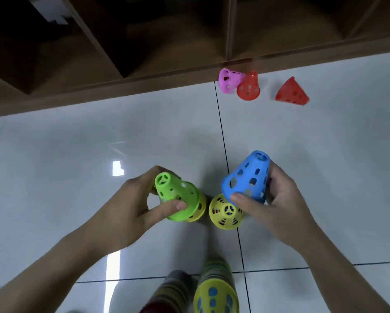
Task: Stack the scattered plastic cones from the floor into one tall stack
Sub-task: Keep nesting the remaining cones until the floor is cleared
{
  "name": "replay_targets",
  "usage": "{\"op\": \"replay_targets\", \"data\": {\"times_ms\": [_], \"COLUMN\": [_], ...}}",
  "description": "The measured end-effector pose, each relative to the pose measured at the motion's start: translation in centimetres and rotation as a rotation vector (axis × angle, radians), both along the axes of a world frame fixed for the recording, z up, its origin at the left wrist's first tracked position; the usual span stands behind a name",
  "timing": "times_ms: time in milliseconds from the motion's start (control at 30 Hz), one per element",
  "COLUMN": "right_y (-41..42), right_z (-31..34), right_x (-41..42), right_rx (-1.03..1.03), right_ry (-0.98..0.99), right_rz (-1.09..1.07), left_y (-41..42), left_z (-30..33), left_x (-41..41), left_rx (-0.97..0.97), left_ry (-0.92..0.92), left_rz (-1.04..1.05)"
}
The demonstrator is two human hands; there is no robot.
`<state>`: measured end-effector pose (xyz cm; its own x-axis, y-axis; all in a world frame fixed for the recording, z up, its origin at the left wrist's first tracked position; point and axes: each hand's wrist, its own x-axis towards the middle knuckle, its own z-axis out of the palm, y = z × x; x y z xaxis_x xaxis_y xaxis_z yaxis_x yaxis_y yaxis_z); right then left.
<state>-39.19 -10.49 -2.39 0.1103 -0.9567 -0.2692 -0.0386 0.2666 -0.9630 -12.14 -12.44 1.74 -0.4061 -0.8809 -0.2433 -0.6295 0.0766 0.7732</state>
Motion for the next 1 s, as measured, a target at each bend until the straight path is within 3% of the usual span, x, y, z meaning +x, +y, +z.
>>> {"op": "replay_targets", "data": {"times_ms": [233,367,567,767,867,1000], "right_y": [2.3,2.6,2.3,-2.9,-7.4,-13.5], "right_z": [-2.6,-3.7,-4.8,-4.7,-4.1,-5.1], "right_x": [0.4,0.3,0.0,-4.1,-8.3,-13.1], "right_rx": [-0.153,-0.166,-0.2,-0.251,-0.308,-0.242], "right_ry": [0.284,0.295,0.302,0.392,0.384,0.355], "right_rz": [0.219,0.229,0.31,0.35,0.271,-0.056], "left_y": [1.7,1.1,-2.4,-10.5,-15.5,-22.4], "left_z": [-3.6,-3.5,-1.7,-2.8,-4.0,-6.7], "left_x": [-0.7,-0.5,-1.4,-5.1,-8.6,-13.4], "left_rx": [-0.038,-0.03,0.007,-0.169,-0.181,-0.292], "left_ry": [-0.151,-0.187,-0.127,0.02,0.041,-0.05], "left_rz": [-0.06,-0.097,-0.023,-0.033,-0.026,-0.11]}}
